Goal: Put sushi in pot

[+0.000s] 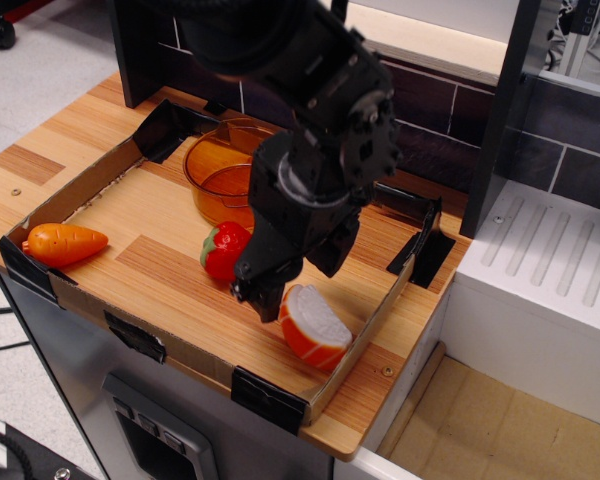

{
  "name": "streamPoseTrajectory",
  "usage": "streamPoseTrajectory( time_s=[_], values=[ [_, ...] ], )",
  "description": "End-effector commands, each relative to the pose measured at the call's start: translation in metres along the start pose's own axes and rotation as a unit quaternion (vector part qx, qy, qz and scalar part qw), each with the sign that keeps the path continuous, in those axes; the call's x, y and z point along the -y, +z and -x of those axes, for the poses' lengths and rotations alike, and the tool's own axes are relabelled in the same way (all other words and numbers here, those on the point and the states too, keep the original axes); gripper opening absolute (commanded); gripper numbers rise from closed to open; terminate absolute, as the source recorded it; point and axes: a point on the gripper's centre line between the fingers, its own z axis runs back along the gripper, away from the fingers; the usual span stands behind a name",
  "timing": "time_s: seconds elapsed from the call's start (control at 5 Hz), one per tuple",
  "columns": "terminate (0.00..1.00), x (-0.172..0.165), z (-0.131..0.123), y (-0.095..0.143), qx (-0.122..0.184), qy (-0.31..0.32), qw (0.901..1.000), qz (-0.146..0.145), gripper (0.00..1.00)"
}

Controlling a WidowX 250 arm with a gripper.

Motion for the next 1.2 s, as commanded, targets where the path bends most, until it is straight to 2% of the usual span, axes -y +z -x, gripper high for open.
streamPoseTrajectory(
  time_s=[0.0,0.2,0.4,0.6,1.0],
  values=[
    [0.0,0.003,0.007,-0.01,-0.039,-0.002,0.9992,-0.004,1.0],
    [0.0,0.001,0.009,-0.014,-0.059,-0.012,0.9978,-0.028,1.0],
    [0.0,0.0,0.01,-0.017,-0.081,-0.015,0.9957,-0.041,0.0],
    [0.0,0.001,0.004,-0.006,-0.094,-0.007,0.995,-0.033,0.0],
    [0.0,0.016,-0.029,0.052,-0.117,0.021,0.9927,0.023,0.0]
  ],
)
